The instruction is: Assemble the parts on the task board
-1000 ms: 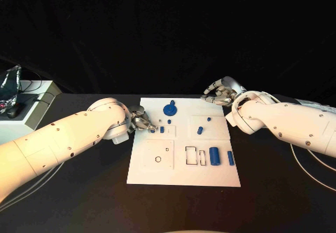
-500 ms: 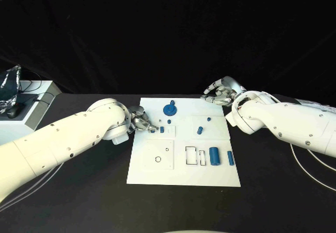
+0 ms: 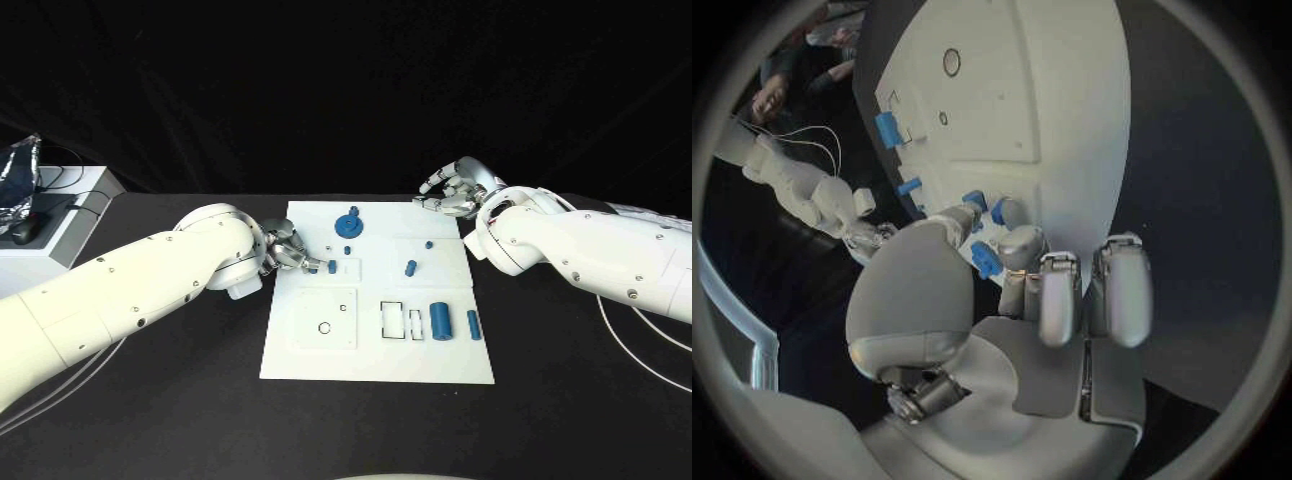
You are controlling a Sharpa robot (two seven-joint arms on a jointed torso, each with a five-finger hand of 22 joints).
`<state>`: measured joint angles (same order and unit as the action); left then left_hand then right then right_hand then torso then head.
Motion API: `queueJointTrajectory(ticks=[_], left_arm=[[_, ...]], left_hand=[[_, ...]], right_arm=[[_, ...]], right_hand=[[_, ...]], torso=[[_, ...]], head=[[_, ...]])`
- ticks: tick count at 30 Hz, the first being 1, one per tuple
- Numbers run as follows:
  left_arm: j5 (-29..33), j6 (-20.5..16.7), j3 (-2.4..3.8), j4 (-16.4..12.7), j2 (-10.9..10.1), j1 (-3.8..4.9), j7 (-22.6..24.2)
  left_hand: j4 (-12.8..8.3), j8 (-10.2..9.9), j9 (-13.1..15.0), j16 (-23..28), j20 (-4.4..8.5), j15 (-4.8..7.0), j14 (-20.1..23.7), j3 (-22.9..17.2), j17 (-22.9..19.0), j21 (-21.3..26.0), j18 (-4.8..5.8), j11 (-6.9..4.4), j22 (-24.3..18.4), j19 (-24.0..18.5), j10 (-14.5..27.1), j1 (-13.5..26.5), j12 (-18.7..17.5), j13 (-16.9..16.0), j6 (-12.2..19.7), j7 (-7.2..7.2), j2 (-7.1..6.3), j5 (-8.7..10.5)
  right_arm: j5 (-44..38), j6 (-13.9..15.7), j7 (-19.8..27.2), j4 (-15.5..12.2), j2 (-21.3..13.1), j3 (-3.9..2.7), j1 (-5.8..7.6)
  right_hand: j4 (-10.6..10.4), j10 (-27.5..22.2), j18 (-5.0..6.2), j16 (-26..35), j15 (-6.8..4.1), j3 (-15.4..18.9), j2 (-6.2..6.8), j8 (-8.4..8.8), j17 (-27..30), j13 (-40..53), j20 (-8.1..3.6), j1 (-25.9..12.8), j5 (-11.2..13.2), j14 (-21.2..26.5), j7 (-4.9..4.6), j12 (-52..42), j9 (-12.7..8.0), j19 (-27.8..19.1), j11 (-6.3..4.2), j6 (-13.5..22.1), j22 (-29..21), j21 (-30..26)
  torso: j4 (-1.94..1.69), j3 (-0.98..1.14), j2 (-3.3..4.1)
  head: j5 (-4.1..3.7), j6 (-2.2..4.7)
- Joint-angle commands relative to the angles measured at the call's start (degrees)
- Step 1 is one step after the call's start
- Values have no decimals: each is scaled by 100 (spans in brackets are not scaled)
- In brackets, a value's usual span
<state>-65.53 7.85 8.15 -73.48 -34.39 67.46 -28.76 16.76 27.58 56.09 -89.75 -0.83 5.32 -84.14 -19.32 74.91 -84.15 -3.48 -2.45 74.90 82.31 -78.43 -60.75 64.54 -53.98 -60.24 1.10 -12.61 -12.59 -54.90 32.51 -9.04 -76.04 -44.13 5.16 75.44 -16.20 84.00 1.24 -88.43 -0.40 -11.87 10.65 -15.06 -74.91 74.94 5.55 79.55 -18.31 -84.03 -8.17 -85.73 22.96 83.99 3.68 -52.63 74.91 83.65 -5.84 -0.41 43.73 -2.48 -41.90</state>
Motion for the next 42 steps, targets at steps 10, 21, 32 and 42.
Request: queueJointTrajectory(ticks=[10, 21, 32, 42], left_arm=[[91, -164, 212, -158, -129, -6, -13], [1307, -670, 433, -306, -372, -13, 697], [308, -1808, 168, -356, -319, -57, 3373], [-1283, -2301, -141, -37, 13, -76, 3986]], left_hand=[[8, -49, 21, -25, -16, 27, -586, 242, 1509, -9, 81, -32, 453, 43, -17, 92, 23, 1, -44, -6, 144, 347], [-39, -690, -331, 1516, -405, -500, 851, 93, -1096, 2216, -576, 567, -2609, -2489, 2116, -978, -1828, 1963, 1262, 641, 417, 202], [-905, -1297, -1973, 4009, -869, -943, 3219, -1387, -3945, 3918, -668, 1029, -3688, -3667, 2993, -2406, -3458, 3655, 1613, 750, -118, 262], [-1127, -1536, -2695, 3486, -875, -932, 2802, -1210, -4094, 3717, -704, 1049, -3535, -3353, 2778, -2184, -4108, 4446, 1153, 745, -168, 269]], right_arm=[[-56, -8, 58, 13, -5, -2, -4], [27, 72, 191, 10, -38, -1, -6], [504, 329, 933, 48, -52, 0, -7], [771, 423, 1496, 149, 6, 3, -8]], right_hand=[[-8, 213, 39, 38, -23, -59, 20, -14, -933, 1102, -19, -46, -35, -463, -12, 45, 18, 295, -16, 56, 1141, -36], [-6, 155, 61, 58, -22, -70, 21, -11, -875, 1042, -19, -43, -37, -450, -13, 116, 22, 253, -15, 65, 1091, -128], [30, -1336, 366, 635, -64, -626, 156, -18, 199, -879, -60, 74, -63, -154, -3, 2394, 207, -361, -51, 158, 277, -1641], [159, -2014, 669, 1791, -95, -1352, 397, 4, 1636, -3333, -90, 79, -64, 255, 8, 5043, 402, -949, -75, 129, -901, -3693]], torso=[[-2, 3, -1], [-8, -1, 0], [-2, -3, -3], [0, 3, 7]], head=[[-7, 9], [-37, 36], [-75, 112], [-76, 176]])
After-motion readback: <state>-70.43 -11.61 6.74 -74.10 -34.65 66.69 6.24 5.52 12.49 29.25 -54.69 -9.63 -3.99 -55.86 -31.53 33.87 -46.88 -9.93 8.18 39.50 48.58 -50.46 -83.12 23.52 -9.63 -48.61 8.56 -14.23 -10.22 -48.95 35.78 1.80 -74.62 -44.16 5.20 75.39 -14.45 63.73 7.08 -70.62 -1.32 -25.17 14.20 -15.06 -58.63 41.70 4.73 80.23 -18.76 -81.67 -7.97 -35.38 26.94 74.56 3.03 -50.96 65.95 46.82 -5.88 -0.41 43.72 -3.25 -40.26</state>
